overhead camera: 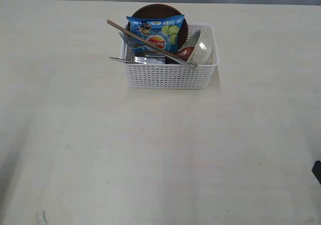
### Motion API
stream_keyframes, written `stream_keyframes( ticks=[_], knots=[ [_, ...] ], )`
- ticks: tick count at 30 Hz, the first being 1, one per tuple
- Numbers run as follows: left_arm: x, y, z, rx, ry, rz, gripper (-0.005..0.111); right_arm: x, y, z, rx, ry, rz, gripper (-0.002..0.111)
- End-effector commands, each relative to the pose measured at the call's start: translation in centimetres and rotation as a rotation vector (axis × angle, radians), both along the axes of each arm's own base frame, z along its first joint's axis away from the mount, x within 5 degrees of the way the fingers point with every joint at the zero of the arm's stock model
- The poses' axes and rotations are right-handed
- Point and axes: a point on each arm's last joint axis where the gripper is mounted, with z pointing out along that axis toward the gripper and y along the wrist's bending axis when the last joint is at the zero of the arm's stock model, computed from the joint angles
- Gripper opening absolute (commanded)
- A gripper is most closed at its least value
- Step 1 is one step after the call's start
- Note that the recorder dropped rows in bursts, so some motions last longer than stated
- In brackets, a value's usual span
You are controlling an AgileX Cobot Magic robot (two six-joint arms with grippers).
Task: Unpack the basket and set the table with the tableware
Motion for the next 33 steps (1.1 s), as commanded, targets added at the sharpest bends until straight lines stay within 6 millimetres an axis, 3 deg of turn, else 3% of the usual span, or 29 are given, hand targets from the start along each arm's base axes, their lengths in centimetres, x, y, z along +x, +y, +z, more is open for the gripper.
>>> stream_keyframes(
  ticks=[1, 10, 21, 25, 28, 31, 33],
  knots=[
    [0.0, 0.0, -0.1, -0.009, 0.0, 0.002, 0.0, 0.0, 0.0, 0.0, 0.0, -0.006, -0.007, 0.0],
    [0.0, 0.0, -0.1, -0.009, 0.0, 0.002, 0.0, 0.1, 0.0, 0.4, 0.008, -0.059, -0.002, 0.0],
    [0.0, 0.0, -0.1, -0.009, 0.0, 0.002, 0.0, -0.1, 0.4, 4.0, 0.055, -0.445, 0.039, 0.0],
    [0.0, 0.0, -0.1, -0.009, 0.0, 0.002, 0.0, -0.8, 0.5, 6.1, 0.084, -0.69, 0.063, 0.0],
    [0.0, 0.0, -0.1, -0.009, 0.0, 0.002, 0.0, -2.9, 0.2, 8.8, 0.21, -1.048, 0.095, 0.0],
    [0.0, 0.0, -0.1, -0.009, 0.0, 0.002, 0.0, -3.1, -0.2, 10.0, 0.399, -1.036, 0.103, 0.0],
    [0.0, 0.0, -0.1, -0.009, 0.0, 0.002, 0.0, -2.8, -0.4, 11.5, 0.433, -0.88, 0.076, 0.0]
  ],
)
